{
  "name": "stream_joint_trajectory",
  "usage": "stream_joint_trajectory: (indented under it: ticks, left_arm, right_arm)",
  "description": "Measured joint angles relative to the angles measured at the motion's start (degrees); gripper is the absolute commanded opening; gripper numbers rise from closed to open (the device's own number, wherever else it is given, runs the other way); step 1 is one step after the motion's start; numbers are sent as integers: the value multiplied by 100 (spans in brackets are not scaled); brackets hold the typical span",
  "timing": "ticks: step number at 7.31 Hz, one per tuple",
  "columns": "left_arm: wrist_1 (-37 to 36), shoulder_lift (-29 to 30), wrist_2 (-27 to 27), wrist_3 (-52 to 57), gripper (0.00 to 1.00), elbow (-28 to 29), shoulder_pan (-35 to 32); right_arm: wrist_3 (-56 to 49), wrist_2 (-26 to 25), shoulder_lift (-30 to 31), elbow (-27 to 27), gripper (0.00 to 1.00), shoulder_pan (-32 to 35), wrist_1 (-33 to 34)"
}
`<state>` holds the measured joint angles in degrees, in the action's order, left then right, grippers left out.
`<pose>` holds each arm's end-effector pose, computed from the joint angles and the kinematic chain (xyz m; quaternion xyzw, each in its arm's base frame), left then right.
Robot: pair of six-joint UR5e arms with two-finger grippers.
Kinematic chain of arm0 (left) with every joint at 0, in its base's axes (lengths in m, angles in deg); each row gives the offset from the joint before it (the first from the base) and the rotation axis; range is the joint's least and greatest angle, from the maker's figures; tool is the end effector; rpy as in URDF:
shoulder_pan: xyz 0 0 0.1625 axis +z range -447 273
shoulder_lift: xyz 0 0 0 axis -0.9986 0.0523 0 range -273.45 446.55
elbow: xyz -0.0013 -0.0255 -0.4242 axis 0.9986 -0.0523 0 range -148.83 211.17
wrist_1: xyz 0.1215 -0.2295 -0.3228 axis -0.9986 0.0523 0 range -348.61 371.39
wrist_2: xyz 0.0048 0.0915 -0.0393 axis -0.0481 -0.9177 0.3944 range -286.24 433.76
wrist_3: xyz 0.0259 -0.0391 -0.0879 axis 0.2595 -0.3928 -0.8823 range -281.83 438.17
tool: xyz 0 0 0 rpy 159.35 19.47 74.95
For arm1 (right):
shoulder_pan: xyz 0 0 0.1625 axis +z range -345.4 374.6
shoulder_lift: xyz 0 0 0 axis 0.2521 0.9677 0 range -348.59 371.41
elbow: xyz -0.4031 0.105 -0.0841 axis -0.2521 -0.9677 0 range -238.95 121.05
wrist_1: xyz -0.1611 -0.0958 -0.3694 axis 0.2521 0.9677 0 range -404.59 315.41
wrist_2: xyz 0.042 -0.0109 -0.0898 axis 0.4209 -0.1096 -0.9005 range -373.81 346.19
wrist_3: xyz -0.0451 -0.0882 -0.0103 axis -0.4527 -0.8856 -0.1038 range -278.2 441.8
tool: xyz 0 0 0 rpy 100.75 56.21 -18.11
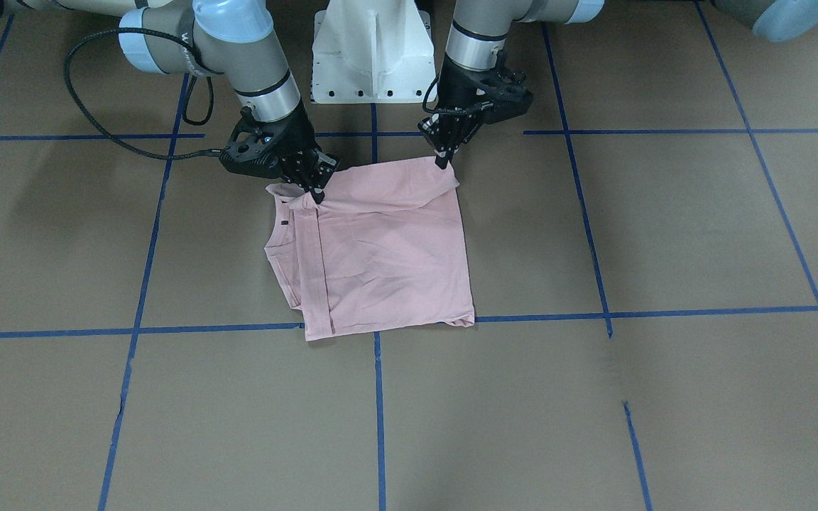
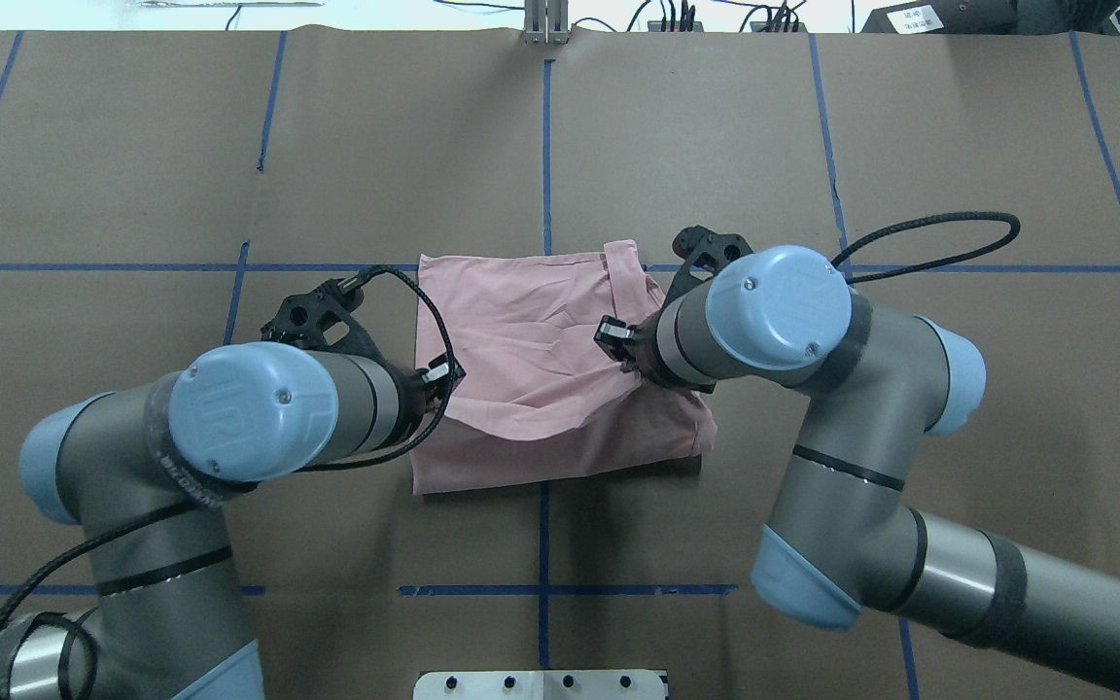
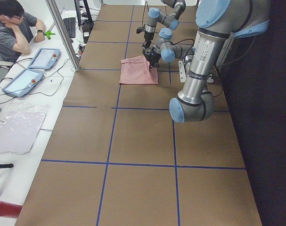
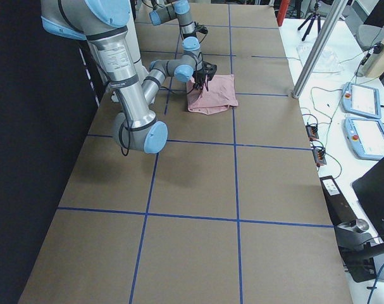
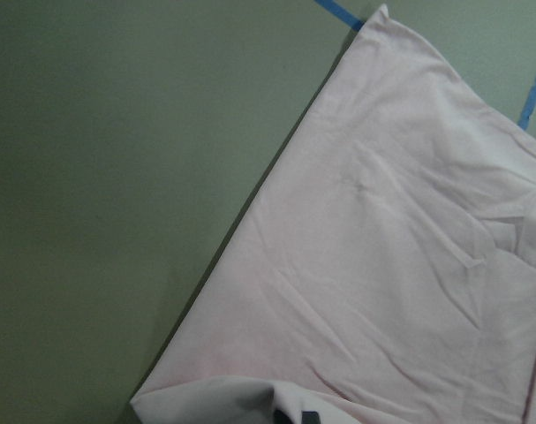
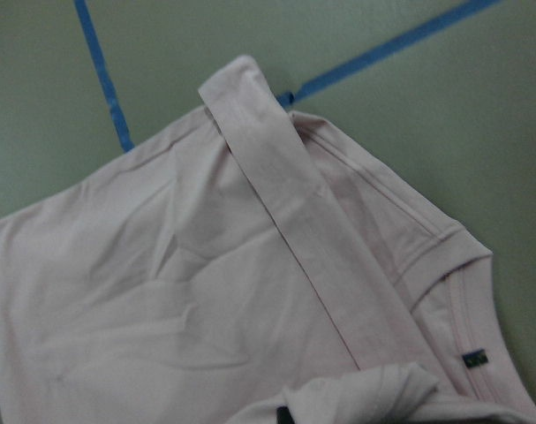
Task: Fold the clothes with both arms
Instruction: 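Lift the near edge with both grippers and fold it away from the robot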
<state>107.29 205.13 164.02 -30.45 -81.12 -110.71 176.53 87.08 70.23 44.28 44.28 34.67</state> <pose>0.4857 -0.3584 0.2026 0.0191 0.4750 -0.3166 0.8208 -0.4971 -0.4150 0.2256 0.0175 -0.4682 0.2190 0.8559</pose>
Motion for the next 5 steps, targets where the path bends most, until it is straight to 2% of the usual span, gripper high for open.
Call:
stream_joint_trajectory:
  ticks: [1, 2, 3, 4, 5]
  left_arm:
    - [475, 180, 0, 34, 38, 639, -312]
    - [969, 440, 2, 59, 99, 1365, -624]
    - [1362, 757, 8, 151, 100, 2074, -933]
    - [1612, 989, 14, 347, 100, 2572, -1209]
    - [1733, 1080, 18, 506, 100, 2788, -1400]
  right_arm:
    - [-116, -4, -428, -774, 0, 251, -229]
    - [-160, -4, -770, -1557, 10, 480, -631]
    - [-176, -5, -971, -2166, 99, 720, -1050]
    - [-193, -14, -1223, -2741, 100, 959, -1415]
    - [-218, -21, -1516, -3245, 100, 1134, -1705]
